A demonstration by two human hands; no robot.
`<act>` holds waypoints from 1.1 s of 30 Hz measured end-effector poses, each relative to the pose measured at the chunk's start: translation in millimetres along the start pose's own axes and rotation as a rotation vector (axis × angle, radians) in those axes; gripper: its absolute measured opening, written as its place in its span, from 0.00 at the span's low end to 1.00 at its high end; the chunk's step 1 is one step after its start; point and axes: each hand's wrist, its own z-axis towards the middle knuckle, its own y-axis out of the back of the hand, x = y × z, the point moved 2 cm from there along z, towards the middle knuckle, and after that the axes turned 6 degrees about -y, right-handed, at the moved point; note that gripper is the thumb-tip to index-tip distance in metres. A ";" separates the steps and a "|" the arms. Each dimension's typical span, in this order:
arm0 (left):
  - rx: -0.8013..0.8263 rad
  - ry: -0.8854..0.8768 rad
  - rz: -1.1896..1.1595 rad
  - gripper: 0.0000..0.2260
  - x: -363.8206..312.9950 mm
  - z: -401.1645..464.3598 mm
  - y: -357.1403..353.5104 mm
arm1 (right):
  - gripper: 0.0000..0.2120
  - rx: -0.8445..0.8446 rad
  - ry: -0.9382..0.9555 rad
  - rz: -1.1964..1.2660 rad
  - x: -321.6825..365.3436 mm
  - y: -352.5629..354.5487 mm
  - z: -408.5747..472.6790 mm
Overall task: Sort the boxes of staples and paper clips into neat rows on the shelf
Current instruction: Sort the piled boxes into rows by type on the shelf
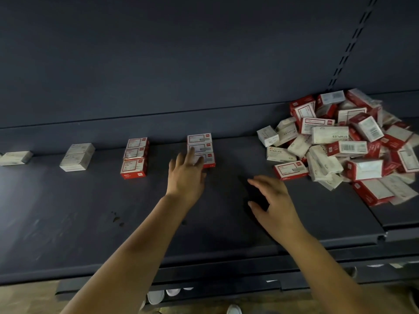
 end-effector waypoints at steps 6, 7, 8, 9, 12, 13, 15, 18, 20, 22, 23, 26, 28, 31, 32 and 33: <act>-0.030 -0.141 -0.110 0.20 -53.6 -22.6 -3.5 | 0.22 -0.256 -0.083 -0.066 -27.2 29.2 -4.9; -0.047 -0.169 -0.132 0.19 -59.7 -22.8 -5.9 | 0.20 -0.303 -0.111 -0.074 -31.1 37.2 -5.3; -0.069 -0.196 -0.148 0.18 -65.2 -22.3 -7.7 | 0.19 -0.341 -0.141 -0.081 -36.5 45.5 -4.7; -0.093 -0.219 -0.153 0.18 -69.7 -21.0 -10.3 | 0.18 -0.368 -0.176 -0.094 -42.9 53.9 -4.0; -0.123 -0.243 -0.186 0.16 -80.7 -15.7 -13.8 | 0.19 -0.382 -0.273 -0.173 -64.2 76.0 0.9; -0.109 -0.245 -0.210 0.16 -84.5 -14.1 -13.8 | 0.18 -0.379 -0.297 -0.198 -69.4 81.4 2.9; -0.109 -0.274 -0.226 0.15 -89.5 -11.6 -16.7 | 0.15 -0.352 -0.334 -0.207 -74.9 87.8 7.5; -0.127 -0.309 -0.231 0.14 -91.9 -10.4 -24.5 | 0.07 -0.281 -0.350 -0.195 -80.6 88.4 16.8; -0.156 -0.321 -0.231 0.12 -92.4 -10.3 -26.4 | 0.08 -0.300 -0.370 -0.197 -86.3 87.7 21.3; -0.183 -0.326 -0.237 0.16 -92.3 -10.2 -26.9 | 0.08 -0.343 -0.370 -0.196 -90.9 87.3 21.8; -0.197 -0.329 -0.251 0.17 -92.2 -10.0 -26.5 | 0.08 -0.361 -0.356 -0.203 -92.8 86.5 20.5; -0.231 -0.329 -0.303 0.17 -92.6 -9.5 -26.9 | 0.10 -0.405 -0.307 -0.211 -95.1 85.1 13.7; -0.242 -0.323 -0.322 0.17 -93.3 -9.8 -27.8 | 0.13 -0.429 -0.275 -0.192 -93.3 85.0 7.4; -0.241 -0.317 -0.355 0.17 -96.2 -9.7 -31.2 | 0.17 -0.445 -0.234 -0.174 -90.4 83.8 -6.4; -0.241 -0.317 -0.367 0.17 -97.2 -10.0 -32.4 | 0.17 -0.445 -0.227 -0.169 -89.3 83.0 -10.9; -0.241 -0.319 -0.378 0.17 -98.3 -10.3 -33.4 | 0.18 -0.446 -0.220 -0.163 -87.4 82.3 -14.8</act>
